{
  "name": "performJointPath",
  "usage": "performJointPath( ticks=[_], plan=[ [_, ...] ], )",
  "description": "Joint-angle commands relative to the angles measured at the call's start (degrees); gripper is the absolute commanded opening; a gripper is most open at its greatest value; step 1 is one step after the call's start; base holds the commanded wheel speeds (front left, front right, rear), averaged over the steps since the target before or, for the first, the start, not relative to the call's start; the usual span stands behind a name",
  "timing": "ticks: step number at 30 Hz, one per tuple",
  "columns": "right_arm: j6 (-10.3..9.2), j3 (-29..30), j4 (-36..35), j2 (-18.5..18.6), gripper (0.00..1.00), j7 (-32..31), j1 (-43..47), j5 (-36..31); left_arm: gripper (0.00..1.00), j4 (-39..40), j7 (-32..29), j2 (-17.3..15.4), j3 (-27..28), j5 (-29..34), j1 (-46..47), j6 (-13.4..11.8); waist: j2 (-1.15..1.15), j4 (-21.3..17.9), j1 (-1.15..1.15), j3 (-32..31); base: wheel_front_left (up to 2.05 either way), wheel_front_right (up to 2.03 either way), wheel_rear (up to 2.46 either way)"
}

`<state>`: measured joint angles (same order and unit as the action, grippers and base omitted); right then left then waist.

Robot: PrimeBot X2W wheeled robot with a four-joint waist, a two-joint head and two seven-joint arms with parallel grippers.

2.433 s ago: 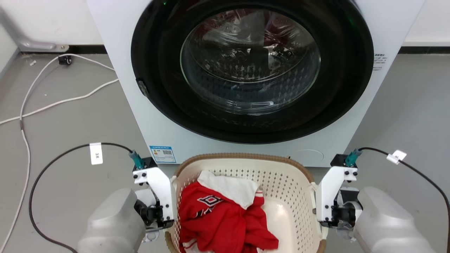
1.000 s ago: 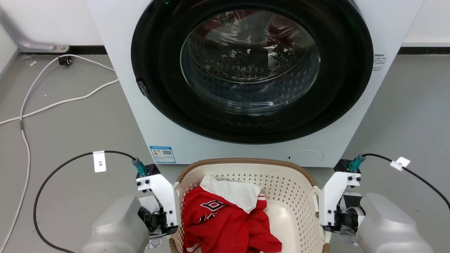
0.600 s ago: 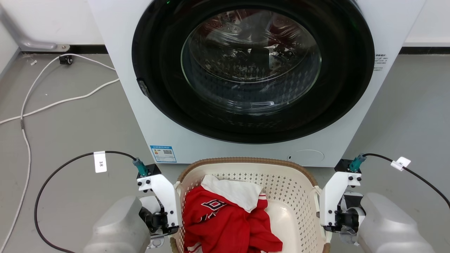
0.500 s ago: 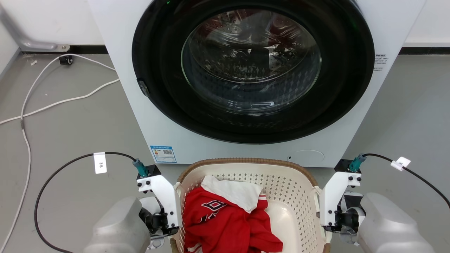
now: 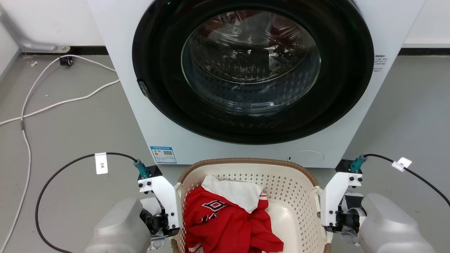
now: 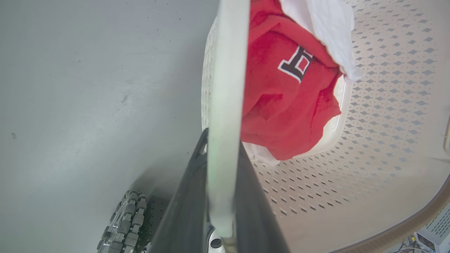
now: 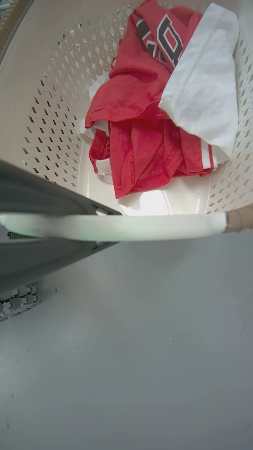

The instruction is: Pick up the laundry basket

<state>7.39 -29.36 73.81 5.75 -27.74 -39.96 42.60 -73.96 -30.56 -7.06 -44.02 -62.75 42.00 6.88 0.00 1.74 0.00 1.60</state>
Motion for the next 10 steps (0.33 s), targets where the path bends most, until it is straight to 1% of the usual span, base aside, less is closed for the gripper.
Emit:
performJointPath(
  ticks=[1,10],
  plan=[
    [0.19,-0.28,-0.07,-0.06,0.0,0.05,-0.21,0.26,0.0,0.16,0.45,0.2,-0.01,-0.3,0.05,0.21,0.0,0.0,0.0,0.0,0.0,0.0,0.0],
    [0.19,-0.78,-0.05,-0.23,0.0,0.22,-0.55,0.72,0.0,0.15,0.91,0.05,-0.02,-0.6,0.32,0.3,0.0,0.03,0.0,0.07,0.0,0.0,0.0]
  ],
)
